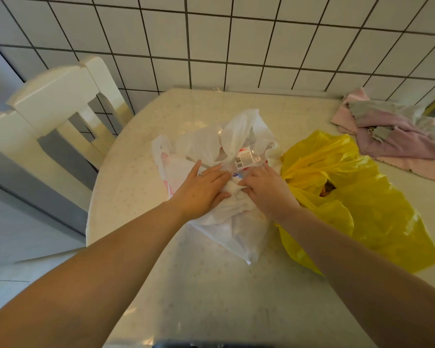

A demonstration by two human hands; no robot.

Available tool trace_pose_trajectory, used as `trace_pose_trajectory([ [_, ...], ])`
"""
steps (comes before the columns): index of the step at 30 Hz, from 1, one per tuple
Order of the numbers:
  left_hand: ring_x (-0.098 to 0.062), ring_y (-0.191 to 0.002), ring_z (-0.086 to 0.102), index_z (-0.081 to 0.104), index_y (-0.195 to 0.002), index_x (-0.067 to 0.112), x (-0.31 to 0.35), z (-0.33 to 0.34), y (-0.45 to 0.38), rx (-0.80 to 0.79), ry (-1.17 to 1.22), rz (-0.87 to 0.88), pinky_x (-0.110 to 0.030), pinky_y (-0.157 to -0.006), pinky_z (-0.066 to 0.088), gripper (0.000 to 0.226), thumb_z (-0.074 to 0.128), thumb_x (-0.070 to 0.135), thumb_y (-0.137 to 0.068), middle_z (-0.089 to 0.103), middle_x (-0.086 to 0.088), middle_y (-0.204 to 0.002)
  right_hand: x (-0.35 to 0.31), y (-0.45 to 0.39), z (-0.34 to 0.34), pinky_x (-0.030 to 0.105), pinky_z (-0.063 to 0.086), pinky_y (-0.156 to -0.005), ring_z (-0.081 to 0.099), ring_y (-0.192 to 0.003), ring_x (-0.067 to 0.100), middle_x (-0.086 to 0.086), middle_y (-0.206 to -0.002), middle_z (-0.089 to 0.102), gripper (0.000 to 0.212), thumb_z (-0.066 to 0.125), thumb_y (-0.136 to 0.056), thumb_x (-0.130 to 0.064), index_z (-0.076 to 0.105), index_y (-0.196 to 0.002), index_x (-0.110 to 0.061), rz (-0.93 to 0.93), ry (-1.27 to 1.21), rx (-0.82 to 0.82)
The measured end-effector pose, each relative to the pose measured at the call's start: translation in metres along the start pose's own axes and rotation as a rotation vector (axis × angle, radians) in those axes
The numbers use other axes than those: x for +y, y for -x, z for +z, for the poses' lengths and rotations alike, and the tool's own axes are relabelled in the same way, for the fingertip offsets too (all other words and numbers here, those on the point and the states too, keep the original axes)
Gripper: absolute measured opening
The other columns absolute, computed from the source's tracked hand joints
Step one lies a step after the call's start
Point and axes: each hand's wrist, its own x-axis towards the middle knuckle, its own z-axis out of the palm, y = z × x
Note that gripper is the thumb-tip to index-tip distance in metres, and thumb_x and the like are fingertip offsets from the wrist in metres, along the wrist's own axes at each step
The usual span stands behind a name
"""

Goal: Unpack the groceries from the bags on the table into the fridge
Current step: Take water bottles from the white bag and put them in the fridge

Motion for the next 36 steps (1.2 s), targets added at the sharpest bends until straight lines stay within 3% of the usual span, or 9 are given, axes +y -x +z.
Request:
trace_pose_trajectory([
  [2, -0.019, -0.122, 0.051, 0.056, -0.124, 0.019, 0.001, 0.004, 0.008, 0.087, 0.029, 0.03, -0.051, -0.11, 0.019, 0.057, 0.024, 0.052, -0.09, 0.056, 0.002, -0.13, -0.006, 0.009, 0.001, 0.041, 0.049, -0.086, 0.062, -0.091, 0.029, 0.009, -0.09, 0.068, 0.014, 0.067, -0.082, -0.013, 0.072, -0.094, -0.011, -0.015, -0.069, 0.08],
  [4, -0.017, -0.109, 0.06, 0.064, -0.114, 0.021, 0.004, 0.006, 0.014, 0.169, 0.053, 0.039, -0.052, -0.106, 0.027, 0.046, 0.034, 0.047, -0.09, 0.063, 0.004, -0.119, -0.013, 0.019, 0.0, 0.03, 0.048, -0.071, 0.062, -0.086, 0.026, 0.009, -0.093, 0.066, 0.015, 0.067, -0.083, -0.014, 0.072, -0.097, -0.012, 0.048, -0.167, 0.075],
  [9, -0.016, -0.103, 0.064, 0.071, -0.1, 0.022, 0.011, 0.005, 0.026, 0.267, 0.108, 0.068, -0.051, -0.109, 0.022, 0.028, 0.049, 0.035, -0.09, 0.069, 0.005, -0.109, -0.02, 0.034, 0.003, 0.031, 0.054, -0.055, 0.064, -0.074, 0.025, 0.008, -0.088, 0.063, 0.017, 0.067, -0.081, -0.018, 0.073, -0.095, -0.013, 0.059, -0.238, 0.078],
  [15, -0.022, -0.09, 0.07, 0.072, -0.099, 0.018, 0.026, 0.0, 0.048, 0.337, 0.1, 0.083, -0.054, -0.105, 0.019, 0.02, 0.073, 0.021, -0.08, 0.072, -0.003, -0.1, -0.034, 0.054, -0.004, 0.024, 0.048, -0.057, 0.065, -0.075, 0.023, 0.01, -0.089, 0.065, 0.021, 0.075, -0.075, -0.017, 0.073, -0.095, -0.01, 0.049, -0.245, 0.109],
  [21, -0.017, -0.097, 0.067, 0.07, -0.104, 0.023, 0.036, 0.017, 0.083, 0.347, 0.108, 0.116, -0.039, -0.114, 0.017, 0.03, 0.045, 0.036, -0.092, 0.071, 0.003, -0.105, -0.052, 0.083, 0.004, 0.02, 0.048, -0.055, 0.063, -0.069, 0.017, 0.006, -0.083, 0.062, 0.022, 0.078, -0.072, -0.015, 0.074, -0.093, -0.013, 0.038, -0.295, 0.102],
  [25, -0.015, -0.1, 0.066, 0.072, -0.099, 0.02, 0.044, 0.033, 0.096, 0.346, 0.026, 0.169, -0.055, -0.108, 0.02, 0.025, 0.053, 0.032, -0.089, 0.071, 0.002, -0.105, -0.057, 0.097, 0.021, 0.03, 0.055, -0.054, 0.063, -0.071, 0.018, 0.005, -0.086, 0.061, 0.02, 0.075, -0.076, -0.013, 0.073, -0.096, -0.015, 0.052, -0.285, 0.094],
  [28, -0.02, -0.112, 0.061, 0.07, -0.105, 0.019, 0.039, 0.037, 0.097, 0.332, -0.005, 0.193, -0.056, -0.106, 0.02, 0.024, 0.064, 0.023, -0.082, 0.068, 0.0, -0.113, -0.058, 0.095, 0.027, 0.028, 0.056, -0.06, 0.064, -0.076, 0.019, 0.004, -0.088, 0.062, 0.026, 0.077, -0.073, -0.01, 0.073, -0.098, -0.015, 0.033, -0.24, 0.07],
  [32, -0.023, -0.122, 0.053, 0.065, -0.118, 0.017, 0.026, 0.035, 0.098, 0.267, -0.029, 0.142, -0.05, -0.105, 0.024, 0.048, 0.078, 0.011, -0.072, 0.06, -0.001, -0.127, -0.062, 0.084, 0.029, 0.03, 0.057, -0.066, 0.064, -0.083, 0.019, 0.005, -0.094, 0.064, 0.037, 0.079, -0.071, -0.009, 0.071, -0.107, -0.014, 0.015, -0.185, 0.036],
  [36, -0.023, -0.121, 0.054, 0.063, -0.12, 0.018, 0.022, 0.03, 0.101, 0.264, -0.052, 0.116, -0.051, -0.105, 0.024, 0.042, 0.072, 0.025, -0.079, 0.06, 0.0, -0.127, -0.065, 0.074, 0.027, 0.031, 0.055, -0.079, 0.061, -0.097, 0.02, 0.006, -0.106, 0.065, 0.034, 0.07, -0.081, -0.013, 0.066, -0.115, -0.013, -0.012, -0.208, 0.052],
])
